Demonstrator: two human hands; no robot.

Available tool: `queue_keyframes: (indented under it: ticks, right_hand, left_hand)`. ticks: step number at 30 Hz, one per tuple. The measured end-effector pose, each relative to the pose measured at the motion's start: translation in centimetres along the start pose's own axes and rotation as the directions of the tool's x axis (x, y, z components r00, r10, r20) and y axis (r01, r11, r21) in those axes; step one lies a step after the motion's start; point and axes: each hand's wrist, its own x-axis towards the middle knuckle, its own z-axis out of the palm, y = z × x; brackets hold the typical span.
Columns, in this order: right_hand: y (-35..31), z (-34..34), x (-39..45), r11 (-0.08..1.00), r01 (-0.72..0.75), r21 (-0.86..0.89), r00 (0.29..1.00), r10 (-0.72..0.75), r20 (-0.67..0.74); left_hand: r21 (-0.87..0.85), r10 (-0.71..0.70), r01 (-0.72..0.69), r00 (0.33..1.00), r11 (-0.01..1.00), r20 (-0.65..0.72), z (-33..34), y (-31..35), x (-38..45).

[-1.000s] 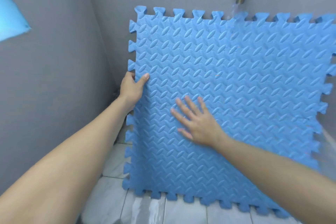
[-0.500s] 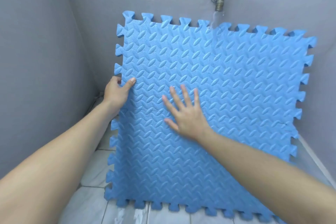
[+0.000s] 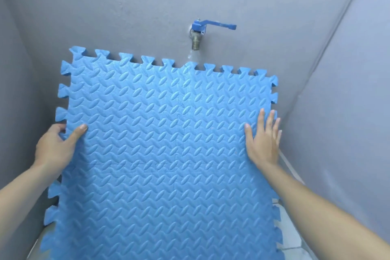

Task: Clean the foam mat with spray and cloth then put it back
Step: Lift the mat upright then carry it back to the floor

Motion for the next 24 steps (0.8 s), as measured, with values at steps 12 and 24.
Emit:
queue_keyframes:
  ticks: [12, 24]
  right_hand:
    - [-19.9, 4.0, -1.4, 0.566, 0.813, -0.133, 0.582, -0.792, 0.184]
    - [-1.7, 5.8, -11.3, 0.556, 0.829, -0.066, 0.549, -0.783, 0.293]
  left_hand:
    - [-0.034, -0.077, 0.075, 0.995, 0.997, -0.066, -2.9, -3.1, 1.6]
    - [0.060, -0.009, 0.014, 0.997, 0.998, -0.076, -3.0, -5.9, 3.3]
